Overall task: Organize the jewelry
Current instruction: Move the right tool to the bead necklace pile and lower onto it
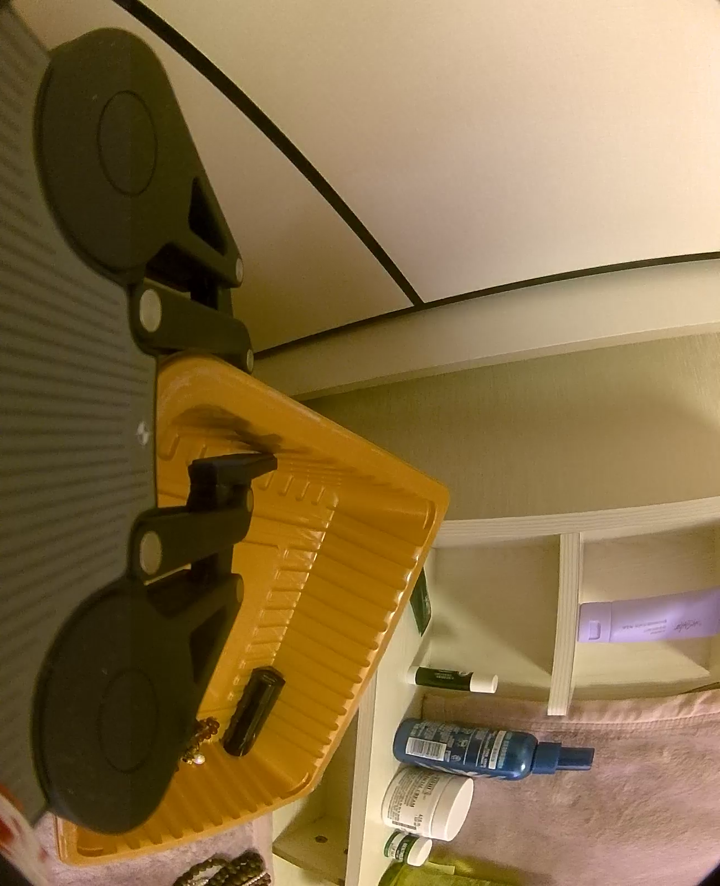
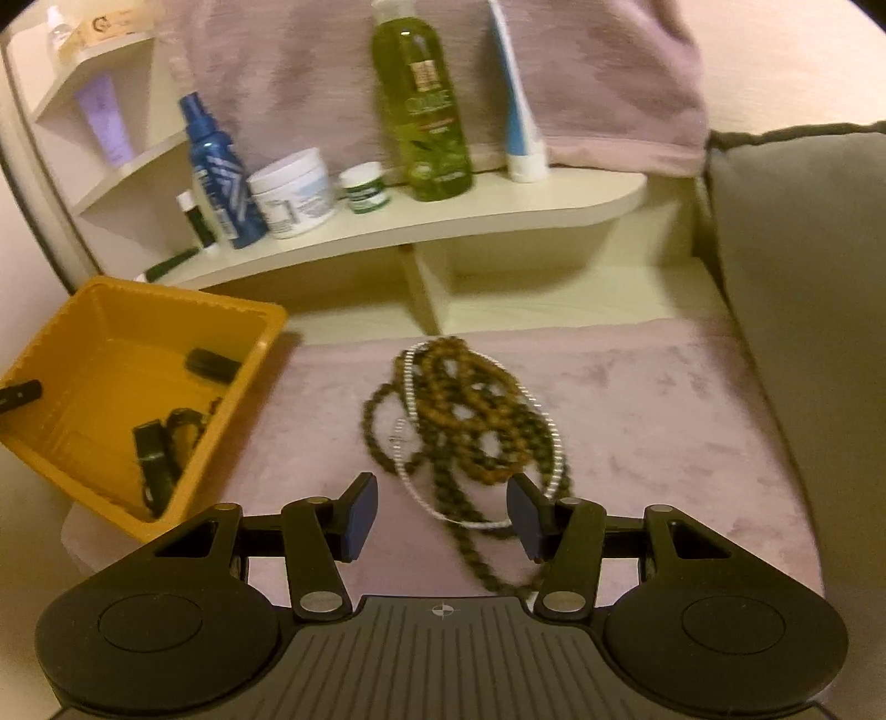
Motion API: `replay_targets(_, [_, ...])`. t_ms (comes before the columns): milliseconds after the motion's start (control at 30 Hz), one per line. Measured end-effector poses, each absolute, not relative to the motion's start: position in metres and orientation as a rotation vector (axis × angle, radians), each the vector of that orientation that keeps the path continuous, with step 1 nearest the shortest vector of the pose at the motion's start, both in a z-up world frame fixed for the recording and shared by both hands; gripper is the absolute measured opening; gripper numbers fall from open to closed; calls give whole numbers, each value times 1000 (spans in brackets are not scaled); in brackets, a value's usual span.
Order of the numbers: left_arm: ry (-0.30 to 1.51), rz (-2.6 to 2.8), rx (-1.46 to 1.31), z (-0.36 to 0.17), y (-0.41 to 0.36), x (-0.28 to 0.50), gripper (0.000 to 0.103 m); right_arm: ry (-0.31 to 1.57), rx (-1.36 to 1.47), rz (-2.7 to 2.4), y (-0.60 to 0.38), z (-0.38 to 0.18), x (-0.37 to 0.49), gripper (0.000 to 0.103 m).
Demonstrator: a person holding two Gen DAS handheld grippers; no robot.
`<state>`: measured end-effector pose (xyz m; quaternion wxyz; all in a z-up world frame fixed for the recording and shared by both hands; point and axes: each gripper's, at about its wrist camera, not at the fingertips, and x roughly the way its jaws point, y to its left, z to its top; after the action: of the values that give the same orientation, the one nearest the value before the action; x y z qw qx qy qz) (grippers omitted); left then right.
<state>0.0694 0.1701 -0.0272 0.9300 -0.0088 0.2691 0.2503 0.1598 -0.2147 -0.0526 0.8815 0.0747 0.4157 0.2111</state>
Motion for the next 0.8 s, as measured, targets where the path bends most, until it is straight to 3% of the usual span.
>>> replay_targets(800, [551,513,-20,-28,170,69,15,868,82,398,-220,-71,187,52])
